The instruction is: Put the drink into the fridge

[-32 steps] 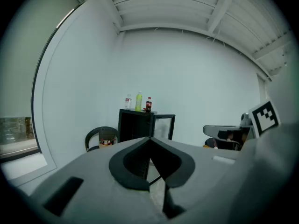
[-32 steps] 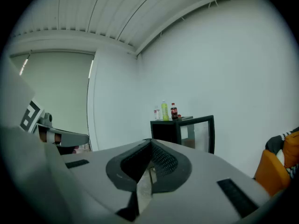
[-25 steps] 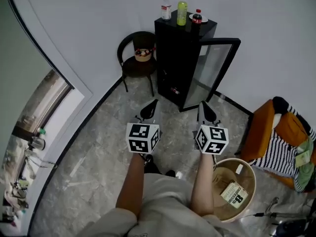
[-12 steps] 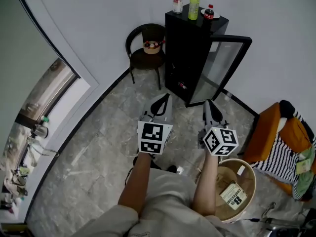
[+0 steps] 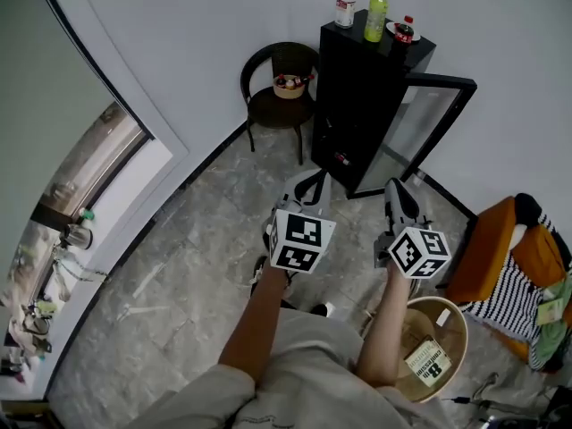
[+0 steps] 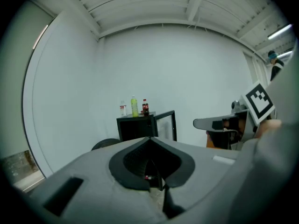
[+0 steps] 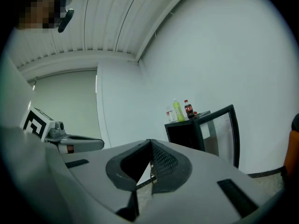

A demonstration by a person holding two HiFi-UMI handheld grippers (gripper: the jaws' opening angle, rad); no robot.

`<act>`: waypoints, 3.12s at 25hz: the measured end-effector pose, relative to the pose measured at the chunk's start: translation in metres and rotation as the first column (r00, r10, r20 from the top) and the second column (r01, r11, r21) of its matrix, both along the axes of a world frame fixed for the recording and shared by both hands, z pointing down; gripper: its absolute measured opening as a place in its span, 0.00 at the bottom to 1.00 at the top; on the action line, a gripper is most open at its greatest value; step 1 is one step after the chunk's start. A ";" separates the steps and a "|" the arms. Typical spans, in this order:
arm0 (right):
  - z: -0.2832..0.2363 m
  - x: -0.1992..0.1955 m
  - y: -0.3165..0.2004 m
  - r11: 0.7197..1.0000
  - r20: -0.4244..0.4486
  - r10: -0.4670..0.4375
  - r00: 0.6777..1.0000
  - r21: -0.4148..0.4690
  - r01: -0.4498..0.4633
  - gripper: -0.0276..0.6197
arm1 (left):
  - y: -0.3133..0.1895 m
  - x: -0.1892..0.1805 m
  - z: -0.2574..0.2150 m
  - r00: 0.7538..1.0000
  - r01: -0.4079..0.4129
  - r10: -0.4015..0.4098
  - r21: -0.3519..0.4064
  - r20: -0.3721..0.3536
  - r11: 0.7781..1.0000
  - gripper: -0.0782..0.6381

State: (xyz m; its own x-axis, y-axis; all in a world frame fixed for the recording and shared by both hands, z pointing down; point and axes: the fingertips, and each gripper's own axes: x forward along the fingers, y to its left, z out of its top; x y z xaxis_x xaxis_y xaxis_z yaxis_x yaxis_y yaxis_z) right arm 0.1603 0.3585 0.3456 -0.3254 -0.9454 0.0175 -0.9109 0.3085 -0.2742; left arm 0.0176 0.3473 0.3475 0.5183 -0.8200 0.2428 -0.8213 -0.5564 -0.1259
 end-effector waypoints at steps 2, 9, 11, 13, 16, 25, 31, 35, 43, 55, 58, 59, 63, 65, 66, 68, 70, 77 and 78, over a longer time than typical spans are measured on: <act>0.001 -0.003 -0.011 1.000 -0.004 0.026 1.000 -0.005 -0.026 0.05 | -0.013 -0.007 0.001 0.999 -0.031 0.030 -0.032 -0.033 0.999 0.12; 0.010 -0.036 -0.052 0.997 0.028 0.061 0.998 -0.053 -0.060 0.05 | -0.062 -0.034 0.018 0.989 -0.130 0.121 -0.118 -0.080 0.984 0.12; 0.013 -0.047 -0.065 0.996 0.014 0.060 0.998 -0.070 -0.058 0.05 | -0.073 -0.040 0.032 0.989 -0.145 0.137 -0.138 -0.062 0.980 0.12; 0.014 -0.060 -0.077 0.995 -0.004 0.059 0.998 -0.078 -0.059 0.05 | -0.083 -0.049 0.039 0.985 -0.160 0.149 -0.159 -0.082 0.974 0.12; 0.020 -0.082 -0.097 0.994 -0.026 0.053 0.998 -0.094 -0.055 0.05 | -0.102 -0.070 0.040 0.983 -0.170 0.156 -0.155 -0.095 0.973 0.12; 0.011 -0.143 -0.162 0.993 -0.087 0.047 0.995 -0.105 -0.056 0.05 | -0.163 -0.136 0.028 0.975 -0.165 0.142 -0.130 -0.168 0.978 0.12; 0.007 -0.174 -0.179 0.986 -0.340 0.035 0.940 -0.143 -0.088 0.05 | -0.190 -0.177 0.031 0.985 -0.156 0.146 -0.114 -0.094 0.981 0.12; 0.000 -0.170 -0.182 0.981 -0.320 0.103 0.942 -0.122 -0.148 0.05 | -0.200 -0.186 0.038 0.982 -0.175 0.164 -0.129 -0.094 0.976 0.12; 0.003 -0.141 -0.184 0.963 -0.239 0.204 0.949 -0.128 -0.239 0.05 | -0.213 -0.176 0.035 0.969 -0.229 0.213 -0.132 -0.129 0.964 0.12; -0.026 -0.078 -0.233 0.959 -0.330 0.234 0.914 -0.078 -0.274 0.05 | -0.277 -0.102 -0.004 0.942 -0.290 0.255 -0.147 -0.217 0.946 0.12; -0.023 -0.041 -0.241 0.940 -0.405 0.264 0.875 -0.096 -0.327 0.05 | -0.288 -0.069 -0.012 0.938 -0.313 0.282 -0.142 -0.204 0.939 0.12; -0.024 -0.029 -0.243 0.935 -0.402 0.276 0.873 -0.097 -0.340 0.05 | -0.292 -0.058 -0.014 0.937 -0.319 0.291 -0.138 -0.192 0.938 0.12; -0.034 0.015 -0.253 0.923 -0.335 0.332 0.882 -0.075 -0.376 0.05 | -0.306 -0.021 -0.025 0.932 -0.339 0.313 -0.135 -0.180 0.931 0.12; -0.037 0.031 -0.258 0.921 -0.314 0.345 0.884 -0.067 -0.383 0.05 | -0.311 -0.005 -0.030 0.927 -0.349 0.321 -0.139 -0.193 0.927 0.12; -0.038 0.037 -0.262 0.921 -0.308 0.347 0.886 -0.066 -0.383 0.05 | -0.313 0.003 -0.032 0.925 -0.354 0.324 -0.139 -0.197 0.925 0.12; -0.037 0.049 -0.272 0.923 -0.298 0.344 0.890 -0.065 -0.379 0.05 | -0.319 0.017 -0.032 0.925 -0.358 0.330 -0.136 -0.189 0.924 0.12; -0.035 0.059 -0.284 0.927 -0.286 0.338 0.897 -0.063 -0.370 0.05 | -0.327 0.029 -0.030 0.928 -0.354 0.329 -0.136 -0.176 0.925 0.12; -0.036 0.096 -0.322 0.943 -0.266 0.302 0.916 -0.056 -0.327 0.05 | -0.359 0.065 -0.028 0.943 -0.315 0.297 -0.115 -0.150 0.942 0.12; -0.036 0.101 -0.326 0.946 -0.263 0.294 0.919 -0.055 -0.319 0.05 | -0.363 0.070 -0.029 0.947 -0.305 0.291 -0.094 -0.139 0.948 0.12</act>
State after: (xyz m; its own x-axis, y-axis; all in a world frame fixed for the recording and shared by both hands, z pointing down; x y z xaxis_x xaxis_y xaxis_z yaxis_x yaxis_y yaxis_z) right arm 0.2609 0.0321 0.3095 0.0067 -0.9880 0.1543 -0.9991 -0.0132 -0.0414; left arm 0.0872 -0.0162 0.3186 0.7659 -0.5945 0.2448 -0.6210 -0.7827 0.0422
